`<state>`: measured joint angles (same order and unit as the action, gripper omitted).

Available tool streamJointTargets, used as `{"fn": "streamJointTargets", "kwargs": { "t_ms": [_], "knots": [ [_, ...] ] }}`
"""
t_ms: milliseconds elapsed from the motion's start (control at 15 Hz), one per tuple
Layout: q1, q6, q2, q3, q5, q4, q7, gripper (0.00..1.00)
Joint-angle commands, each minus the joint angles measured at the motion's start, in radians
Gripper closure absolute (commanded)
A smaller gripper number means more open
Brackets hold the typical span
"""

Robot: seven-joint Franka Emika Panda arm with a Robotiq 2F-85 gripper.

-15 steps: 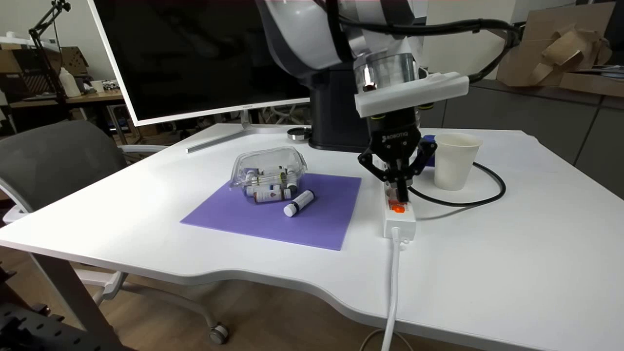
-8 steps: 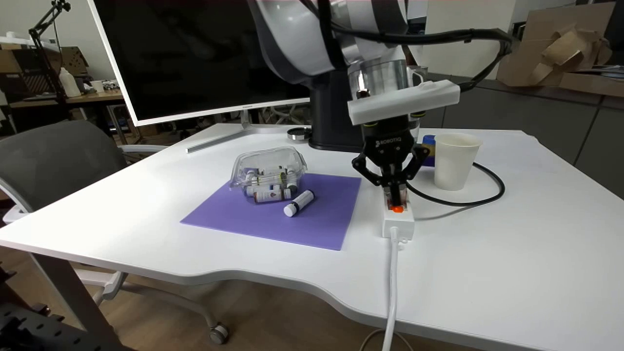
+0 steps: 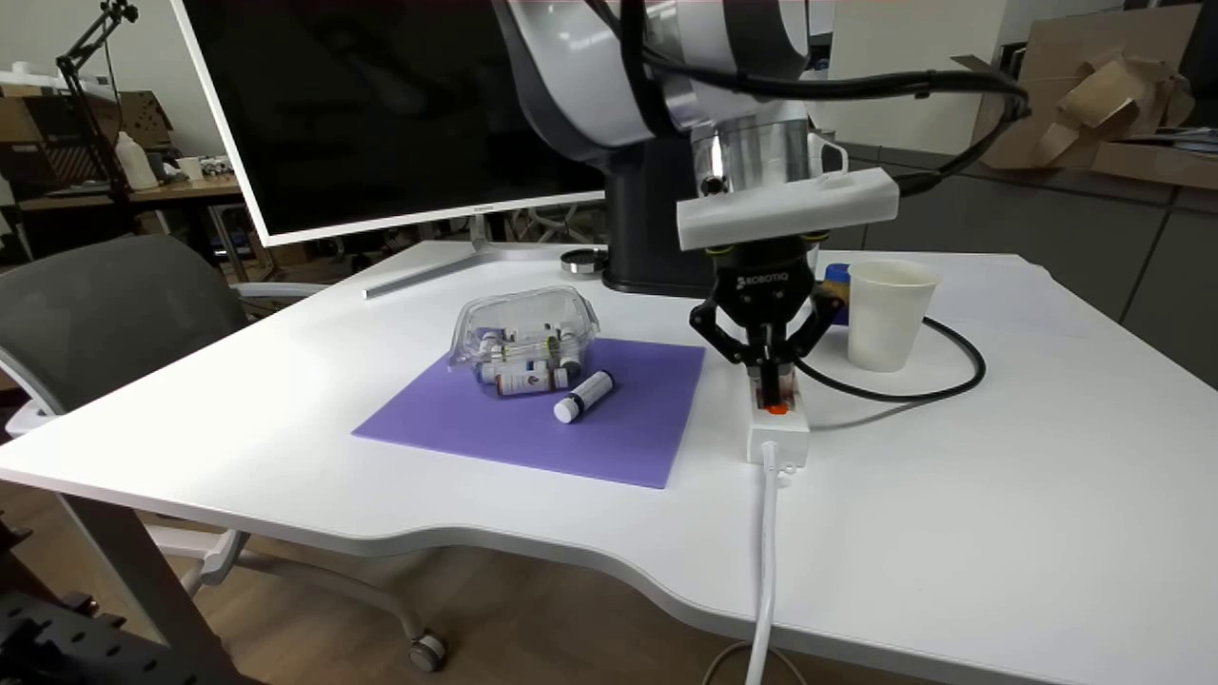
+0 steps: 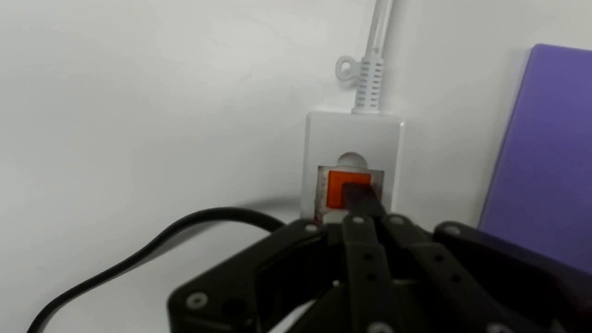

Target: Turn off the last switch on the extension cord

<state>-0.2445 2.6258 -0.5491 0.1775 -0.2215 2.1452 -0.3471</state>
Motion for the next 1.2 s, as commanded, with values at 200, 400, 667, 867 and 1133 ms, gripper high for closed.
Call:
{"fn": "streamJointTargets", "kwargs": {
  "t_ms": [200,400,667,867,1133],
  "knots": [
    [0.004,0.059,-0.063,0.010,0.022,-0.020,0.088,1.00],
    [0.025,0.065,-0.029,0.022,-0.003,0.005,0.105,1.00],
    [0.072,0.044,0.057,0.036,-0.063,0.073,0.100,0.74],
    [0.120,0.032,0.140,0.044,-0.115,0.143,0.117,0.55],
    [0.197,0.013,0.271,0.065,-0.220,0.228,0.184,0.27]
  ]
}}
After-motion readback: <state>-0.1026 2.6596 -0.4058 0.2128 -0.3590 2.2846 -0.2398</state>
